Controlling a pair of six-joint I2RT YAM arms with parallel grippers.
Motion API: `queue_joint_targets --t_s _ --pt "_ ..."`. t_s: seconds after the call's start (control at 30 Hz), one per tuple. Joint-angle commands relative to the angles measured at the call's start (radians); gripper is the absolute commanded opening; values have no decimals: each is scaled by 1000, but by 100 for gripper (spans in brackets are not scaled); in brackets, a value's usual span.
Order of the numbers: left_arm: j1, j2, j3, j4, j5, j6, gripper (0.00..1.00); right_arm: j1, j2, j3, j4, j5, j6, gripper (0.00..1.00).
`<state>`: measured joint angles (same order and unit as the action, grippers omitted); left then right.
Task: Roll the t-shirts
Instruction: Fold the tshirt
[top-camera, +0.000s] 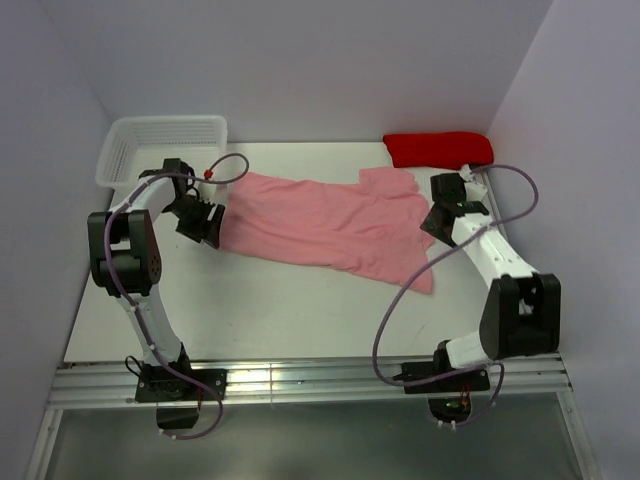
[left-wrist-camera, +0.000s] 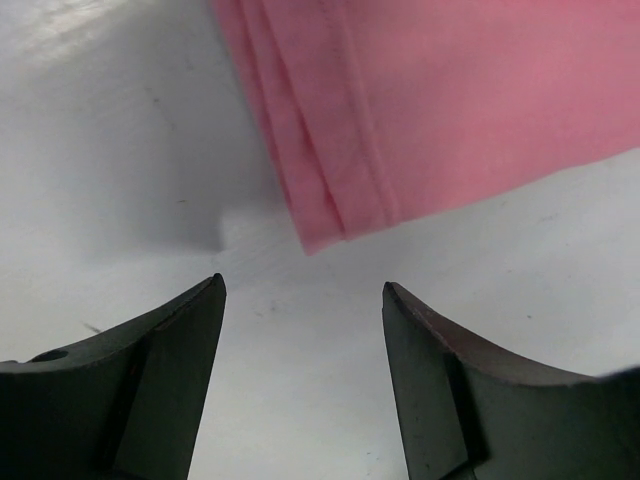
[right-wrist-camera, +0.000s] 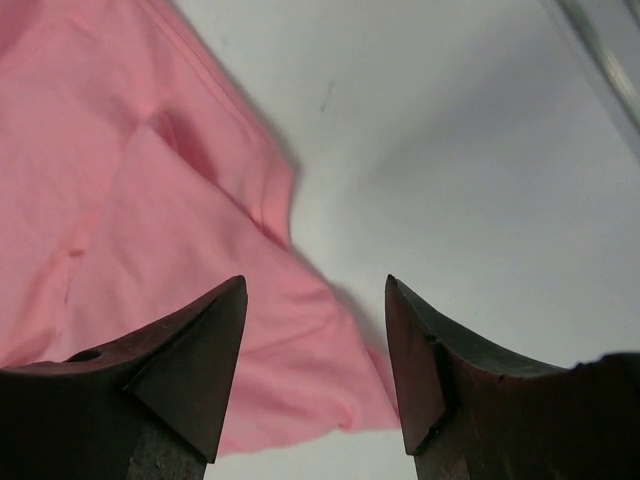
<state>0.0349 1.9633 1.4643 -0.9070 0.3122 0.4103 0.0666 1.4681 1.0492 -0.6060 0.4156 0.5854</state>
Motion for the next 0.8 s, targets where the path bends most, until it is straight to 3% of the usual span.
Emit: queue_joint_targets --t_s 0.0,0.17,0.4,0.77 --pt "-4 -26 -2 5 109 24 70 -17 -144 -104 -23 -148 63 65" --pt "13 -14 -2 16 169 4 72 -16 -278 -256 -31 -282 137 65" --pt "36 -4 -31 56 180 -25 72 -17 -394 -333 -93 -371 221 66" --pt "62 25 -39 74 238 -54 72 -19 -419 -478 -51 -409 342 68"
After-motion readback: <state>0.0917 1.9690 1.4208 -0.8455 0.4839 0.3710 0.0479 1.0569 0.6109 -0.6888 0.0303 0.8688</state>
